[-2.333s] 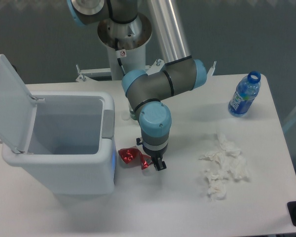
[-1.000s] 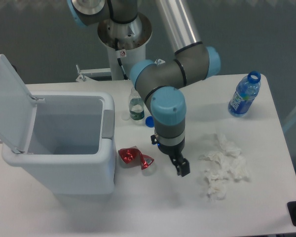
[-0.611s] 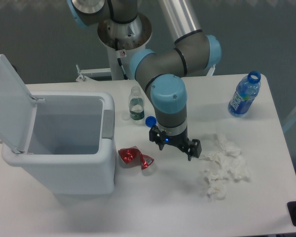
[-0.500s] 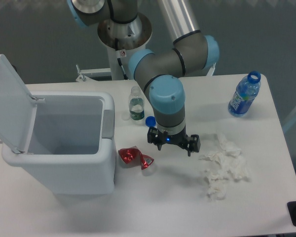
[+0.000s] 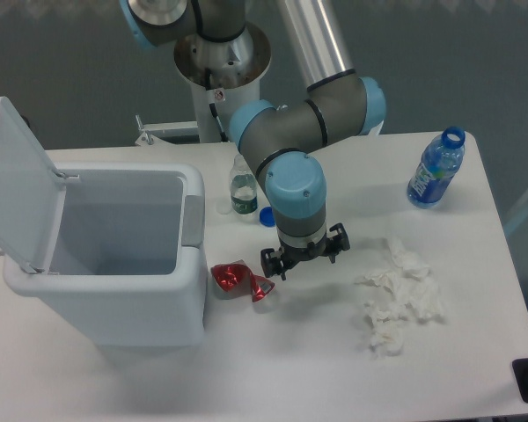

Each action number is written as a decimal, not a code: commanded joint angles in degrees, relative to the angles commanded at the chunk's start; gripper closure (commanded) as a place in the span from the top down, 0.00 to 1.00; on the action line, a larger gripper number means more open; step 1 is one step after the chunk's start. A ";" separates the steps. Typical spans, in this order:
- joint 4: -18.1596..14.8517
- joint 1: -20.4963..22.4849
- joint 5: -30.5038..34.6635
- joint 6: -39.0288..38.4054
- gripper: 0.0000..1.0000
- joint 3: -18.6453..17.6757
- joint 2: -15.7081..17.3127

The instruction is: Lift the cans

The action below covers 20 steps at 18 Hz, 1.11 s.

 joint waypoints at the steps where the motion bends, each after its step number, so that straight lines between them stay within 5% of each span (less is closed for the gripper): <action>1: 0.09 -0.26 -0.17 -0.88 1.00 0.09 0.00; 20: 0.00 -5.27 -3.96 -5.81 1.00 2.99 -5.36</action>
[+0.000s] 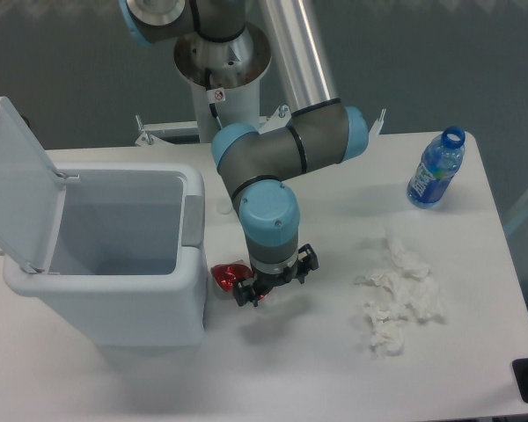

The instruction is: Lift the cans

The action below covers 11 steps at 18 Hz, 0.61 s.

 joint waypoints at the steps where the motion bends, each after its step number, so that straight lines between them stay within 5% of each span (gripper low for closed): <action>1: -0.09 0.00 0.09 0.00 1.00 -0.26 -0.09; 11: -0.70 -0.35 0.26 0.70 0.96 -0.70 -0.71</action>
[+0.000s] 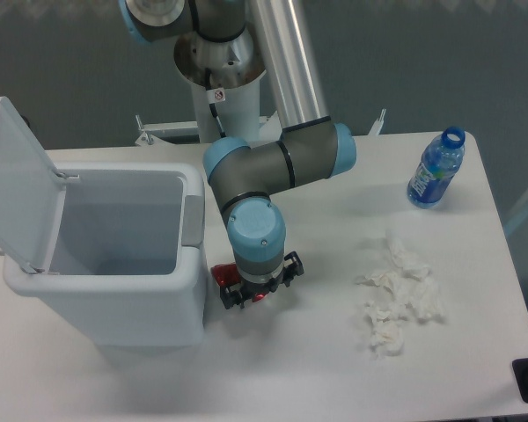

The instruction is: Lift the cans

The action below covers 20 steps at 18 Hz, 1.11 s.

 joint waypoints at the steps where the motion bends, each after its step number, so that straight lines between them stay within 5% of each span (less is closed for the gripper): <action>1: -0.17 0.00 0.00 0.09 0.93 0.09 0.00; 6: -0.18 0.09 0.09 0.18 0.74 0.18 0.09; 20: -0.18 0.35 0.26 2.73 0.51 0.18 0.26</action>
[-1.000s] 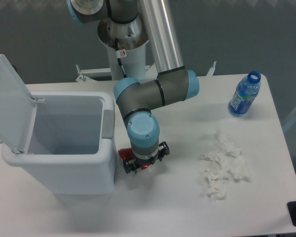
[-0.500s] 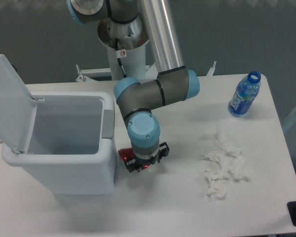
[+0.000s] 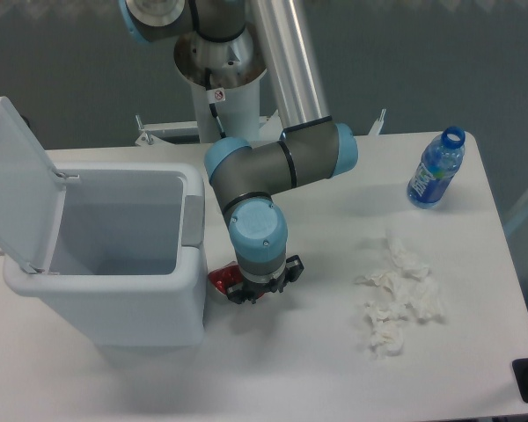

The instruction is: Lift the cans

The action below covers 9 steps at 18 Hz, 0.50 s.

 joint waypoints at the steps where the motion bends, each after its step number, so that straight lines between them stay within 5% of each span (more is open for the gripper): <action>1: 0.00 0.00 0.00 0.17 0.51 0.00 0.09; 2: 0.00 0.00 -0.09 0.18 0.42 0.09 0.17; 9: 0.00 0.00 0.00 0.26 0.37 0.09 0.26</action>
